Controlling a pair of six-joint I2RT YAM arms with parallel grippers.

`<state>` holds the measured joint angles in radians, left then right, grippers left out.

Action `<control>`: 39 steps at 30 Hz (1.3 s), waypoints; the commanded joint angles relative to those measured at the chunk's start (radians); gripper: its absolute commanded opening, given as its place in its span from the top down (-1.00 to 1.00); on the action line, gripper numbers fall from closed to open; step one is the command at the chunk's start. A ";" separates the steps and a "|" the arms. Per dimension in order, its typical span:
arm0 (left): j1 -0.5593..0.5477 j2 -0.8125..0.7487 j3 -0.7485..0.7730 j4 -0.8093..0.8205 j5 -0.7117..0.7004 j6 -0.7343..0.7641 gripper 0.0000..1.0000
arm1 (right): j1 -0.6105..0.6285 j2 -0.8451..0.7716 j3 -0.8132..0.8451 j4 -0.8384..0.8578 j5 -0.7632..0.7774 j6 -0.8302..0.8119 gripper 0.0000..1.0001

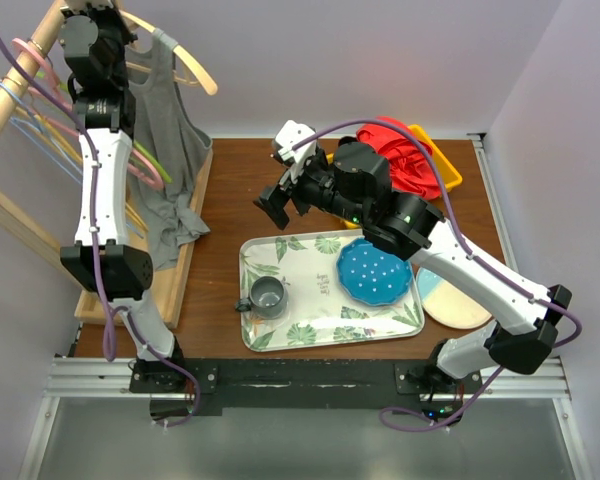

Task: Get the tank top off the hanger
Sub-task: Pick up the hanger from the clothesline, then remove the tank top from the hanger.

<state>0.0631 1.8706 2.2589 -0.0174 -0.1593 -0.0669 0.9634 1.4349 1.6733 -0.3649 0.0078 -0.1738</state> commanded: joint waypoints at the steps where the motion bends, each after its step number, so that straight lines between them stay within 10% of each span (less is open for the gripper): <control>1: -0.003 -0.112 -0.015 0.062 0.064 -0.057 1.00 | 0.006 -0.004 0.043 0.064 -0.006 0.028 -0.97; 39: -0.003 -0.514 -0.478 0.076 0.535 -0.333 1.00 | -0.008 -0.048 -0.034 0.333 -0.164 0.132 -0.95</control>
<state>0.0631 1.3941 1.7897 -0.0174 0.2775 -0.3458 0.9627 1.3804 1.6035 -0.1013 -0.0917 -0.0246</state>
